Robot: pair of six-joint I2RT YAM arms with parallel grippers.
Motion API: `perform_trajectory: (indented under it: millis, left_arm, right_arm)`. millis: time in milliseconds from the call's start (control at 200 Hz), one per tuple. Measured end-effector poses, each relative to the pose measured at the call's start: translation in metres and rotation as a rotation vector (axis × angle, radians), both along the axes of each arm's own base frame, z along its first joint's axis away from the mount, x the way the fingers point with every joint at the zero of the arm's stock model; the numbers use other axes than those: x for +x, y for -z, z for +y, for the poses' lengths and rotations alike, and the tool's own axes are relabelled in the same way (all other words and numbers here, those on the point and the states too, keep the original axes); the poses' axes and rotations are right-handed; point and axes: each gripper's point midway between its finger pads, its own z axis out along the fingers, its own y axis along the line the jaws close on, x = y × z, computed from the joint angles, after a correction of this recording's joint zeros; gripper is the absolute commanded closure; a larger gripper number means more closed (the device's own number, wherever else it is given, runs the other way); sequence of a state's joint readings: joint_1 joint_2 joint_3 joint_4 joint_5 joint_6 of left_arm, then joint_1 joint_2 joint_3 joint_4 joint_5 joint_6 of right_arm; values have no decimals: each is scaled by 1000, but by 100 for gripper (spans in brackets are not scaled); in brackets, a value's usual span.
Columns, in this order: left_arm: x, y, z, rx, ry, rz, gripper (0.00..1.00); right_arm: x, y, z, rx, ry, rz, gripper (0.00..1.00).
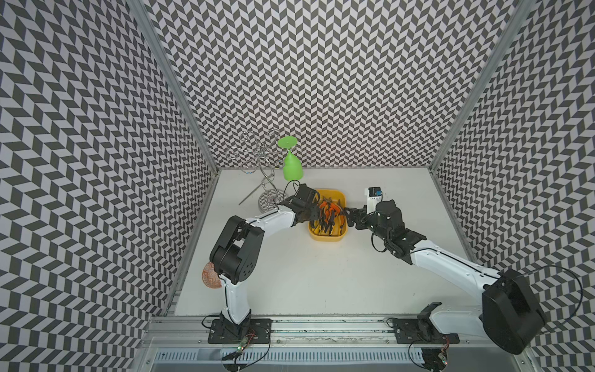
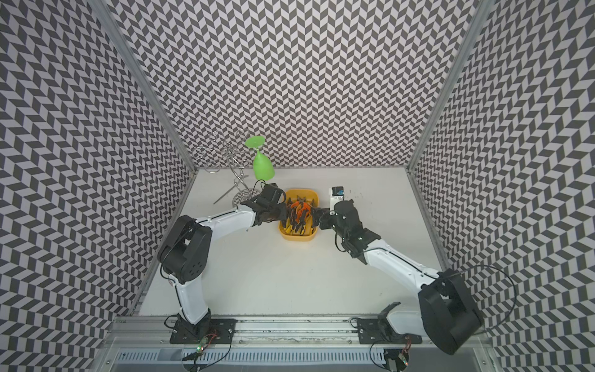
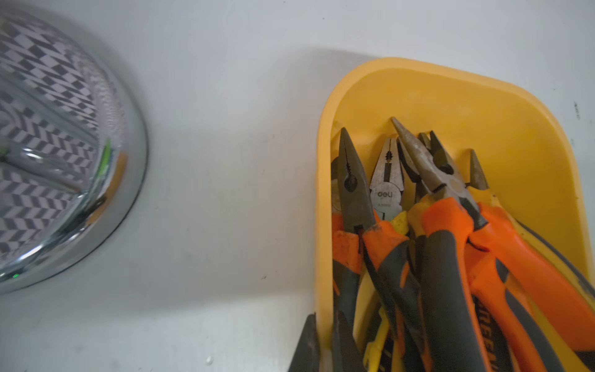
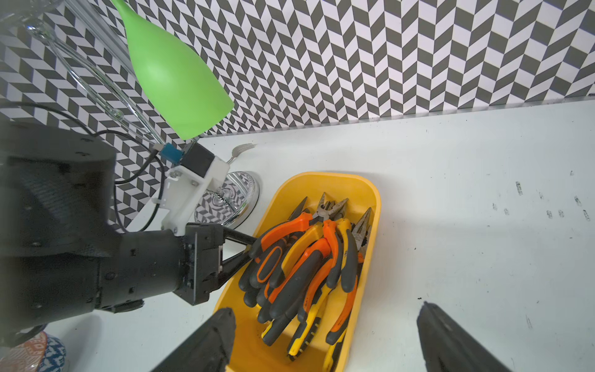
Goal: Take the pliers out of the storage box
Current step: Adjust the storage box at the center of the board, then pick up the pliers from the storage box.
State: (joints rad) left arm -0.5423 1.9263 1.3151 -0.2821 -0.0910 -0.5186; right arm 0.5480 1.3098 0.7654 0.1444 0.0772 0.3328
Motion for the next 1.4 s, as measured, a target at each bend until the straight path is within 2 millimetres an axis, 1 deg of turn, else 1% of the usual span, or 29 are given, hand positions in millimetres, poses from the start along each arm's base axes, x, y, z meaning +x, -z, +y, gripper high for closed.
perform_trajectory:
  millis: [75, 100, 145, 185, 240, 340, 386, 456, 496, 531, 596, 631, 671, 726, 781, 841, 881, 1001, 1077, 1132, 1287, 1402]
  left_arm:
    - [7, -1, -7, -15, 5, -7, 100]
    - [9, 0, -9, -20, 5, -8, 100]
    - [11, -1, -11, -27, 7, -8, 97]
    - [12, -1, -12, -29, 9, -9, 91]
    - [12, -1, -13, -31, 12, -10, 79]
    - [13, -3, -14, -38, 22, -23, 63]
    - [11, -3, -15, -46, 27, -27, 54]
    - [0, -6, -13, -54, 47, -32, 42]
    - [-7, -10, -10, -57, 60, -38, 38]
    - [-14, -16, -8, -60, 70, -49, 36]
    - [-26, -33, -3, -74, 89, -81, 29]
    - [-31, -44, 0, -84, 96, -107, 25]
    - [-37, -56, 4, -93, 105, -138, 20]
    - [-46, -73, 8, -114, 118, -187, 13]
    - [-57, -86, 13, -123, 149, -242, 6]
    - [-70, -95, 17, -139, 180, -294, 3]
    - [-79, -97, 20, -144, 199, -321, 2]
    - [-104, -97, 24, -161, 287, -398, 2]
    - [-117, -98, 21, -163, 367, -438, 2]
    - [-122, -101, 17, -161, 423, -463, 2]
    - [-131, -115, 3, -164, 560, -538, 2]
    - [-138, -117, -4, -170, 625, -556, 2]
  right_arm:
    - [1, -2, -1, 10, 5, -7, 7]
    - [2, -3, -1, 15, 6, -8, 5]
    - [3, -3, -2, 25, 12, -6, 0]
    - [4, -4, -4, 34, 21, -3, 1]
    - [6, -4, -8, 48, 30, 4, 1]
    - [14, -3, -17, 78, 30, 31, 0]
    - [20, -3, -19, 80, 20, 50, 5]
    - [33, -5, -17, 64, -2, 76, 6]
    - [42, -6, -14, 44, -17, 91, 8]
    - [48, -8, -10, 26, -36, 100, 9]
    - [58, -8, -1, -11, -77, 120, 16]
    - [62, -7, 4, -31, -101, 132, 21]
    - [66, -4, 8, -51, -123, 150, 24]
    - [71, 5, 15, -79, -160, 190, 34]
    - [77, 15, 22, -106, -196, 233, 41]
    - [85, 26, 30, -123, -228, 285, 44]
    - [90, 34, 35, -133, -248, 317, 46]
    - [96, 56, 42, -156, -279, 402, 55]
    - [97, 69, 44, -165, -289, 447, 57]
    - [96, 76, 45, -170, -294, 473, 57]
    - [93, 93, 45, -184, -303, 527, 63]
    - [95, 95, 44, -184, -307, 534, 63]
